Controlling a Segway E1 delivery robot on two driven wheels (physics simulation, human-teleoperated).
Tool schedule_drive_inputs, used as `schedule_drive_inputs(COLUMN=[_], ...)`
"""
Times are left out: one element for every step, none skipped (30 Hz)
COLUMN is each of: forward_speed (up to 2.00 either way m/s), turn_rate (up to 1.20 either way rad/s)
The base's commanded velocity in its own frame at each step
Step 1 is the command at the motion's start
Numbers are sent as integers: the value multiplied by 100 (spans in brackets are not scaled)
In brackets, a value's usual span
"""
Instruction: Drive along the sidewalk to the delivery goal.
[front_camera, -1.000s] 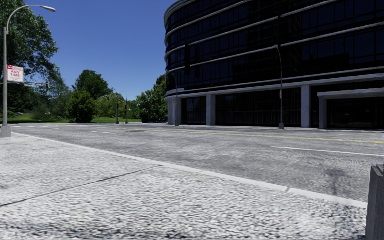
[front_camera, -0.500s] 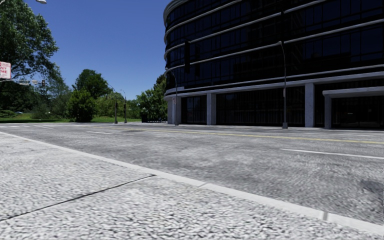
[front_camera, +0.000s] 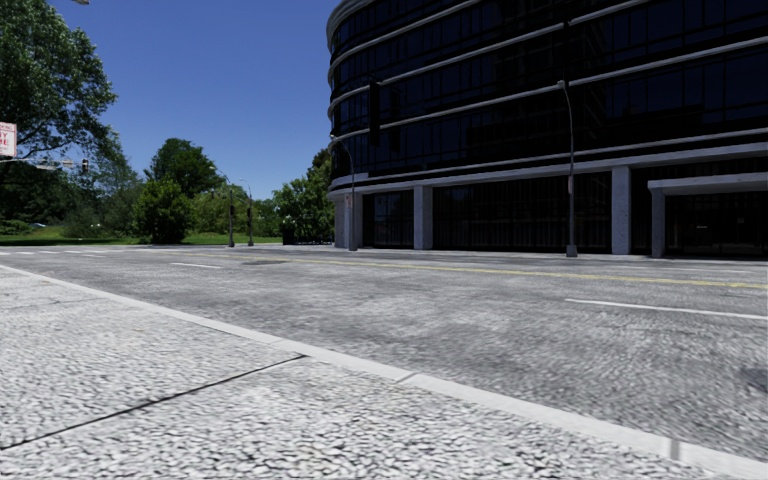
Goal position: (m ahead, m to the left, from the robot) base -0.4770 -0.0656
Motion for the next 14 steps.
schedule_drive_inputs(forward_speed=[0, 0, 0, 0, 0, 0, 0, 0, 0, 0, 0, 0, 0, 0], turn_rate=[0, 0, 0, 0, 0, 0, 0, 0, 0, 0, 0, 0, 0, 0])
